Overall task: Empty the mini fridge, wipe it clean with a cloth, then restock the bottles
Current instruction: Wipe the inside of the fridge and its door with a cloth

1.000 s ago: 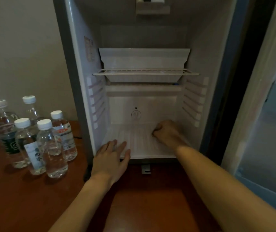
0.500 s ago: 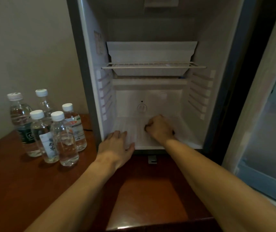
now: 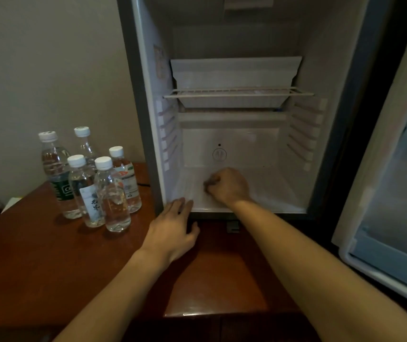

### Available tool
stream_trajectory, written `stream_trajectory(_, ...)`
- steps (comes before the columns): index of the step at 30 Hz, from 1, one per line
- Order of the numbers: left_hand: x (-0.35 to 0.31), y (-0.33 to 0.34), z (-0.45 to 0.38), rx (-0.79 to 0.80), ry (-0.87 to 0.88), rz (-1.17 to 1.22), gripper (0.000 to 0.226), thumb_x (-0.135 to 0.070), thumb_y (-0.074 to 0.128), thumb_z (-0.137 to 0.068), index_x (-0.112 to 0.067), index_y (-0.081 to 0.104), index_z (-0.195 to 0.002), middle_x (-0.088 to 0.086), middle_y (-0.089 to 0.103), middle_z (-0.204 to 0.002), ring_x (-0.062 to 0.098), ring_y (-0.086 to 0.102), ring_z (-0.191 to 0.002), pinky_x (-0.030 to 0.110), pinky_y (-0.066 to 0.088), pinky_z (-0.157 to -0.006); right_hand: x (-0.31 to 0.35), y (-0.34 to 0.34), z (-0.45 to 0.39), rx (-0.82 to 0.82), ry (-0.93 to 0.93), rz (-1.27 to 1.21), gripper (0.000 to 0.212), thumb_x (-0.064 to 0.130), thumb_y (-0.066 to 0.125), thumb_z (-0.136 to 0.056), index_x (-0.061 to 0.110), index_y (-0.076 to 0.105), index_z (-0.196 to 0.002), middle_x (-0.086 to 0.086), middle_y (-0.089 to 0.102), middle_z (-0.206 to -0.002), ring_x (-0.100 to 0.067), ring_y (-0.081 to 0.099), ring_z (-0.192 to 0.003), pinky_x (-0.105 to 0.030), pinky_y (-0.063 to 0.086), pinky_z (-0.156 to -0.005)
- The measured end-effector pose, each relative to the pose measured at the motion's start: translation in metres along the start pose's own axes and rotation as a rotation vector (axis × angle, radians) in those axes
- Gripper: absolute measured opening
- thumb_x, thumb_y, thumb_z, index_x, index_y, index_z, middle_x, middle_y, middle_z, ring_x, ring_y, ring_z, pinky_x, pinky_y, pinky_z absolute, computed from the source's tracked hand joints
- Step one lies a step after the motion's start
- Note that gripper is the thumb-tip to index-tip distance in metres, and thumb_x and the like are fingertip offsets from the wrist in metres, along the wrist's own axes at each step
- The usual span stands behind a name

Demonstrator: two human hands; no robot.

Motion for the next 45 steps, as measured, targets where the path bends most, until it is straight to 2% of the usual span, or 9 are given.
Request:
stream_trajectory(5,0.001,0.004,0.003,-0.045,-0.001,-0.002,0.066,-0.048,0.050,-0.096,-0.024,0.035,-0.156,0.002,0.035,-0.160,0.022,0.033,-0.146,0.036,0.040,-0.111,-0.097,-0.061,0.018,-0.174,0.244,0.185,0.018,0.039,0.069,-0.084,0.025,0.077,-0.092,0.001,0.072,-0.100,-0.020,0.066,-0.084,-0.025,0.052,-0.071)
stream_trajectory(11,0.001,0.003,0.005,-0.055,0.010,0.011,0.067,-0.047,0.051,-0.096,-0.023,0.034,-0.157,0.003,0.033,-0.161,0.023,0.030,-0.148,0.037,0.039,-0.112,-0.098,-0.052,0.012,-0.246,0.369,0.239,0.021,0.037,0.067,-0.083,0.018,0.073,-0.091,-0.003,0.068,-0.087,-0.022,0.064,-0.074,-0.034,0.058,-0.069)
stream_trajectory(18,0.000,0.002,0.004,-0.020,0.027,-0.009,0.068,-0.046,0.051,-0.095,-0.022,0.034,-0.156,0.003,0.033,-0.160,0.024,0.030,-0.148,0.038,0.041,-0.110,0.020,0.016,0.012,-0.015,0.073,0.043,0.016,0.032,0.064,-0.079,0.019,0.074,-0.079,-0.002,0.071,-0.083,-0.023,0.066,-0.077,-0.033,0.058,-0.072)
stream_trajectory(23,0.003,0.002,0.004,-0.031,0.044,0.018,0.050,-0.042,0.057,-0.091,-0.021,0.057,-0.136,0.004,0.050,-0.140,0.028,0.052,-0.124,0.038,0.053,-0.087,0.071,0.046,0.014,-0.039,-0.031,0.004,0.012,0.021,0.061,-0.089,0.020,0.073,-0.087,-0.004,0.068,-0.093,-0.025,0.064,-0.086,-0.037,0.056,-0.081)
stream_trajectory(27,0.002,-0.001,0.001,-0.021,0.045,-0.003,0.062,-0.044,0.055,-0.090,-0.024,0.044,-0.148,0.001,0.045,-0.146,0.024,0.045,-0.134,0.037,0.049,-0.098,0.051,0.033,0.017,0.001,-0.007,-0.081,0.012,0.019,0.063,-0.084,0.015,0.075,-0.083,-0.005,0.070,-0.090,-0.024,0.067,-0.083,-0.029,0.055,-0.069)
stream_trajectory(30,0.000,-0.003,0.002,0.008,0.035,-0.041,0.071,-0.048,0.051,-0.095,-0.025,0.027,-0.159,0.001,0.030,-0.161,0.021,0.030,-0.147,0.035,0.040,-0.110,0.024,0.008,0.022,-0.017,0.013,-0.055,0.014,0.023,0.068,-0.083,0.016,0.078,-0.090,-0.004,0.073,-0.094,-0.023,0.068,-0.086,-0.028,0.056,-0.072)
stream_trajectory(34,0.001,-0.005,0.004,0.004,0.033,-0.052,0.070,-0.051,0.048,-0.097,-0.026,0.027,-0.159,0.000,0.030,-0.162,0.021,0.030,-0.148,0.035,0.038,-0.112,-0.038,-0.031,0.029,-0.047,0.134,0.004,0.014,0.027,0.070,-0.085,0.023,0.078,-0.096,0.000,0.074,-0.095,-0.019,0.067,-0.085,-0.027,0.055,-0.076)
stream_trajectory(39,-0.002,-0.008,0.003,0.043,0.025,-0.083,0.071,-0.053,0.046,-0.098,-0.026,0.023,-0.160,0.000,0.027,-0.164,0.021,0.027,-0.149,0.035,0.037,-0.113,-0.101,-0.072,0.046,-0.152,0.297,0.105,0.012,0.025,0.068,-0.087,0.018,0.076,-0.084,-0.003,0.073,-0.089,-0.022,0.067,-0.078,-0.029,0.058,-0.075)
stream_trajectory(45,-0.005,-0.012,0.004,0.069,0.001,-0.078,0.069,-0.052,0.046,-0.098,-0.024,0.026,-0.158,0.000,0.030,-0.161,0.021,0.031,-0.147,0.036,0.039,-0.111,-0.093,-0.070,0.047,-0.070,0.211,0.336,0.026,0.021,0.055,-0.094,0.017,0.073,-0.113,-0.006,0.066,-0.117,-0.026,0.064,-0.101,-0.032,0.056,-0.087)
Point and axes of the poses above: each hand's wrist, its own z-axis away from the middle knuckle, its own y-axis out of the palm, x = y × z, the point moved 5 cm from there along -z, towards the middle knuckle
